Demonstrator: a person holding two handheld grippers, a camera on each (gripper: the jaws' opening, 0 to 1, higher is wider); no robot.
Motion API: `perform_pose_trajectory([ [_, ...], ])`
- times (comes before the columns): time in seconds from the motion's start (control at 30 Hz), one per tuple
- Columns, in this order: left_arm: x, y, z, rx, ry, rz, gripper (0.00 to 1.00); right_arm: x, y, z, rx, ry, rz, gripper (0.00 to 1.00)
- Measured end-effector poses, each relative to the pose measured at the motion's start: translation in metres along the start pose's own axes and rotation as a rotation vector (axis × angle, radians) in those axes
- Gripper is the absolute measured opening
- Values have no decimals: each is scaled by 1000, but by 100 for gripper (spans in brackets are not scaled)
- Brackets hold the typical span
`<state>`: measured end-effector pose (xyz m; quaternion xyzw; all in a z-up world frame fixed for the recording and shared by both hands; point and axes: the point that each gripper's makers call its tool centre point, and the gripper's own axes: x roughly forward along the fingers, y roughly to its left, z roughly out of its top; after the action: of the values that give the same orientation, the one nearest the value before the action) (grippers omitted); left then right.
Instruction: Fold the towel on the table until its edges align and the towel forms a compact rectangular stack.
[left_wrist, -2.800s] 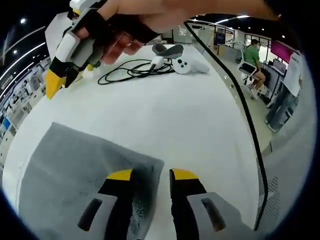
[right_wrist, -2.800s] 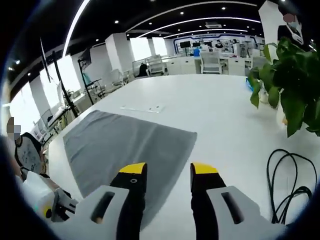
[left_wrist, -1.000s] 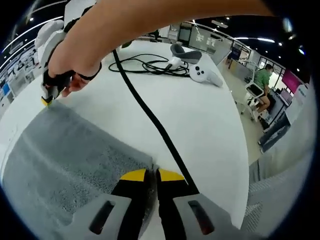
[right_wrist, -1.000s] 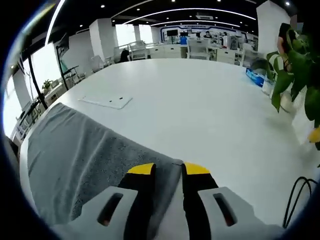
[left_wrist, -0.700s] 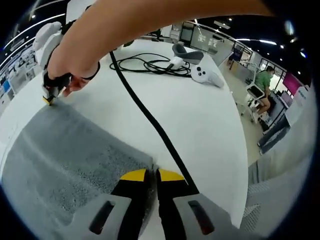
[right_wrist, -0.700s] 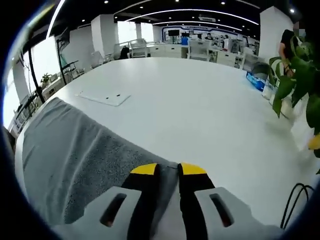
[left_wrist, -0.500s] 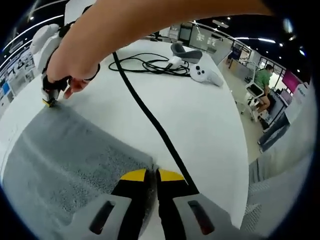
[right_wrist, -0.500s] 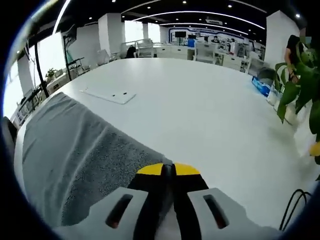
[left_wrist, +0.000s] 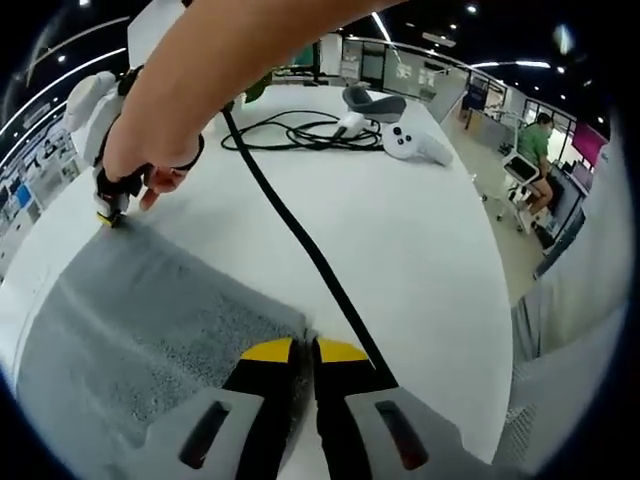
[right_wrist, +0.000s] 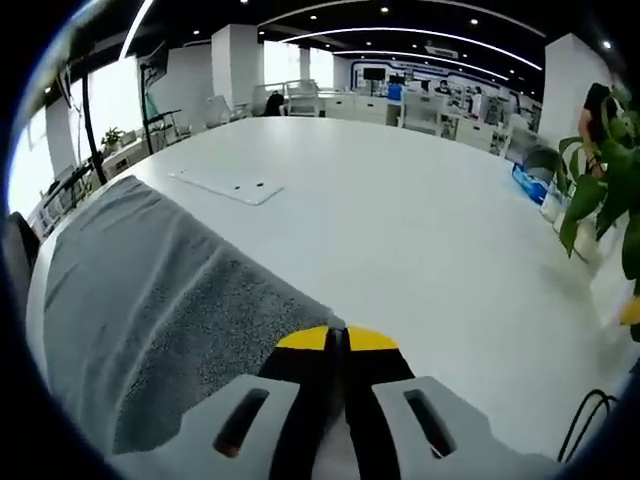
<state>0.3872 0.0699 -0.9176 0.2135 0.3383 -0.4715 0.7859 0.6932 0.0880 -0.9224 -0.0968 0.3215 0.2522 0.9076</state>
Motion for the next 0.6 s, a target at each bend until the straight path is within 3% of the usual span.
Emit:
perform_pose_trajectory([
  [0.17,1,1,0,2,-7,22,6,-5,1,-2,15,35,3,2],
  [0.37,-5,0,2,7,-18,12,5,-12,6,-5,-40,74,11,2],
  [0.5,-27,3,22,-34,-99,16,5,-29,6,16,-63,39,-11,2],
  [0.6,-41,6,27,-94,-129,1,5,-39,6,28,-58,26,-23,2],
])
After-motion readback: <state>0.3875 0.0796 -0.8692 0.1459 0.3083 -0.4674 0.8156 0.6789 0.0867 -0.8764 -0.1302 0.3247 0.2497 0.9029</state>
